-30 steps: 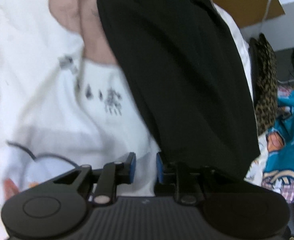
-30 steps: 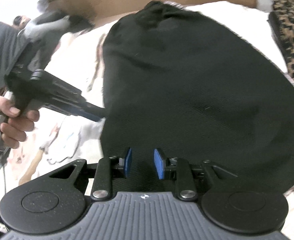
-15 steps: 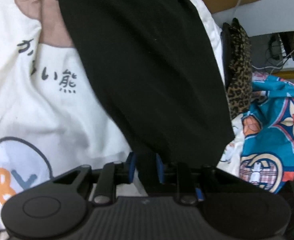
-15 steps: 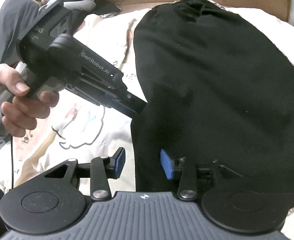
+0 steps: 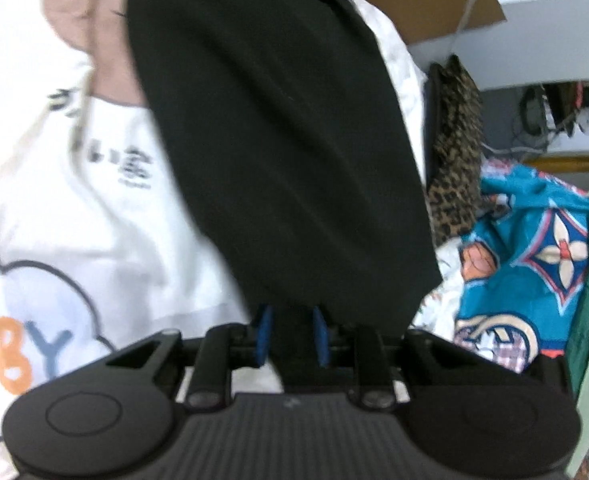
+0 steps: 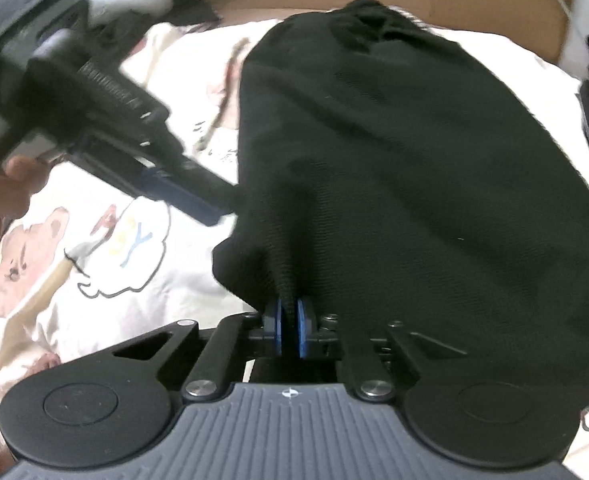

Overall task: Fold clothes
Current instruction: 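Fold the shorts toward the right tool with the left tool while the right tool grasps the hem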

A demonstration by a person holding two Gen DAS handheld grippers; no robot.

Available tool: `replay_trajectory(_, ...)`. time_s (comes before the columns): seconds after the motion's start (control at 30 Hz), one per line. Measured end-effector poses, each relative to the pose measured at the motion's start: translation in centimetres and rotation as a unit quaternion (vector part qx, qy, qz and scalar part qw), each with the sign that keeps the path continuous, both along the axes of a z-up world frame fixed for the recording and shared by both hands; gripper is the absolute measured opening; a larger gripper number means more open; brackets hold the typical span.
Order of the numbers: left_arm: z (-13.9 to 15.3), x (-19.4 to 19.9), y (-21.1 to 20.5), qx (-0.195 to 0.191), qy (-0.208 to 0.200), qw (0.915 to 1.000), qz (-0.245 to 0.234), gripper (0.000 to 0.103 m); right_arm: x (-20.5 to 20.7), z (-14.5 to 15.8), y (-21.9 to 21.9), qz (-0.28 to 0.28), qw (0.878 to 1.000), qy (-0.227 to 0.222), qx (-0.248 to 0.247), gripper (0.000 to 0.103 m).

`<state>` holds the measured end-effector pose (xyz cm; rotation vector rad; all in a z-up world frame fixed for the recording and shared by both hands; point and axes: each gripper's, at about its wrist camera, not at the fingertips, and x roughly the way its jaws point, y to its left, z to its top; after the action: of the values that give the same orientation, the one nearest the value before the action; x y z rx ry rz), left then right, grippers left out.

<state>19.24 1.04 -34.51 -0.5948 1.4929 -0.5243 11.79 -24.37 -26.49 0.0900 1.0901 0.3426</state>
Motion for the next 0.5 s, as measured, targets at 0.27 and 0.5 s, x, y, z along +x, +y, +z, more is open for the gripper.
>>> replay_trajectory(0.27, -2.3, -0.8, 0.3, 0.051, 0.010, 0.9985, -0.016, 0.031, 0.5, -0.4, -2.9, -0.050, 0.998, 0.017, 0.033, 0.003)
replay_trajectory(0.5, -2.7, -2.1, -3.3, 0.046, -0.021, 0.9965, -0.067, 0.048, 0.9, -0.7, -4.0, -0.071, 0.996, 0.026, 0.048, 0.003)
